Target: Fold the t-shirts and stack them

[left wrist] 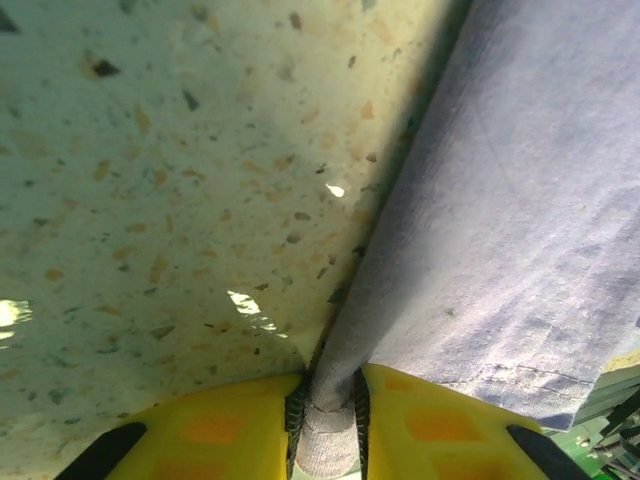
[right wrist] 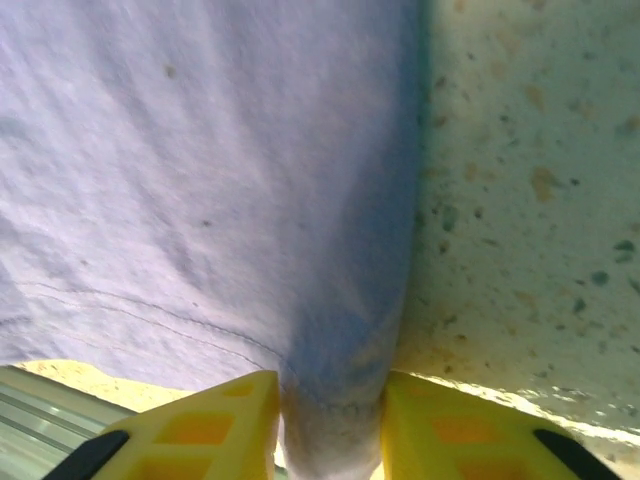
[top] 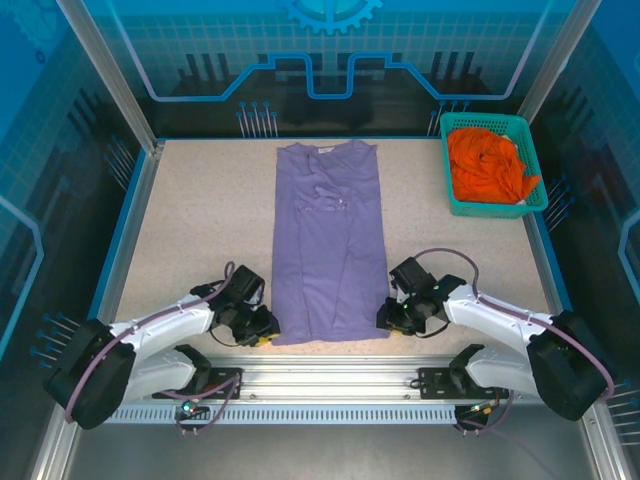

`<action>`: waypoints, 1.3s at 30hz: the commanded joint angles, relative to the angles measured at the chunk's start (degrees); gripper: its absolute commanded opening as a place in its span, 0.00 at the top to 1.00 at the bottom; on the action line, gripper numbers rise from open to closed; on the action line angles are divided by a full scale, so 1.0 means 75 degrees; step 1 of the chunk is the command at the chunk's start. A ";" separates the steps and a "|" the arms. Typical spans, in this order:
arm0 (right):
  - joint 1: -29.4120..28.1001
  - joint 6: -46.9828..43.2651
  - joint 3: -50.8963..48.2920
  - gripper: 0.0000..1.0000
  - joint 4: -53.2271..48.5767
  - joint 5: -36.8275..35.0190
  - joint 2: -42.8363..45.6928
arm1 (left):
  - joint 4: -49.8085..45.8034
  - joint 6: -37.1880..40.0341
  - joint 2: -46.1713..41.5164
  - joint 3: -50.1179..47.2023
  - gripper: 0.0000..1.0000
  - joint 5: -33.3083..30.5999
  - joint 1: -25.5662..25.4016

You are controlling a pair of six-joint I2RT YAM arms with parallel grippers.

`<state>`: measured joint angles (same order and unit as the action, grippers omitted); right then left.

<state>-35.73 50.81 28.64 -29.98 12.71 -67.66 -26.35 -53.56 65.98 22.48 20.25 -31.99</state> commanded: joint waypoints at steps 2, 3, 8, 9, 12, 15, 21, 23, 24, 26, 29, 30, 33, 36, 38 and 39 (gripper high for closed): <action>-0.0100 -0.0069 0.0189 0.76 0.0205 0.0079 -0.0301 | 0.1083 0.0281 0.0422 -0.0101 0.83 0.0049 -0.0175; -0.0100 -0.0070 0.0200 0.79 0.0150 0.0041 -0.0378 | 0.1007 0.0345 0.0405 -0.0026 0.84 -0.0006 -0.0206; -0.0106 -0.0137 0.0195 0.92 -0.0245 -0.0184 -0.0597 | 0.0353 0.0671 0.0310 0.0326 1.00 -0.0361 -0.0239; -0.0100 -0.0151 0.0189 0.94 -0.0361 -0.0232 -0.0622 | 0.0266 0.0713 0.0298 0.0331 1.00 -0.0399 -0.0251; -0.0167 -0.0168 0.0115 1.00 -0.0725 -0.0347 -0.0644 | -0.0236 0.0863 0.0177 0.0357 1.00 -0.0596 -0.0333; -0.0404 -0.0004 -0.0185 1.00 -0.0914 -0.0382 -0.0502 | -0.0977 0.0930 -0.0217 0.0353 1.00 -0.0887 -0.0506; -0.1348 0.0747 -0.0538 1.00 -0.1113 -0.0213 0.0116 | -0.1631 0.0416 -0.1447 0.0056 1.00 -0.0656 -0.0708; -0.1578 0.1009 -0.0488 1.00 -0.1299 -0.0322 0.0401 | -0.1820 0.0347 -0.1727 0.0090 1.00 -0.0591 -0.0727; -0.1654 0.1128 -0.0443 1.00 -0.1362 -0.0353 0.0555 | -0.1901 0.0300 -0.1877 0.0130 1.00 -0.0587 -0.0727; -0.1687 0.1247 -0.0305 1.00 -0.1499 -0.0419 0.0853 | -0.2033 0.0247 -0.2070 0.0316 1.00 -0.0598 -0.0721; -0.1607 0.1285 0.0239 1.00 -0.1918 -0.0884 0.1378 | -0.2055 0.0156 -0.2130 0.0805 1.00 -0.0602 -0.0697; -0.1485 0.1259 0.0433 1.00 -0.2024 -0.0981 0.1530 | -0.2042 0.0166 -0.2062 0.1071 1.00 -0.0622 -0.0674; -0.0753 0.1026 0.0949 1.00 -0.2025 -0.0913 0.1804 | -0.2024 0.0425 -0.1628 0.1937 1.00 -0.0765 -0.0350; 0.0312 0.0607 0.1477 1.00 -0.1845 -0.0637 0.1713 | -0.1769 0.0690 -0.0972 0.2757 1.00 -0.0608 0.0261; 0.0981 0.0311 0.1874 1.00 -0.1699 -0.0418 0.1384 | -0.1614 0.0893 -0.0440 0.3293 1.00 -0.0484 0.0662; 0.1292 0.0154 0.2094 1.00 -0.1560 -0.0269 0.1130 | -0.1527 0.1005 -0.0122 0.3573 1.00 -0.0467 0.0866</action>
<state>-30.98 56.01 40.51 -42.37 8.32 -56.25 -39.35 -49.21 60.84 44.80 15.94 -28.80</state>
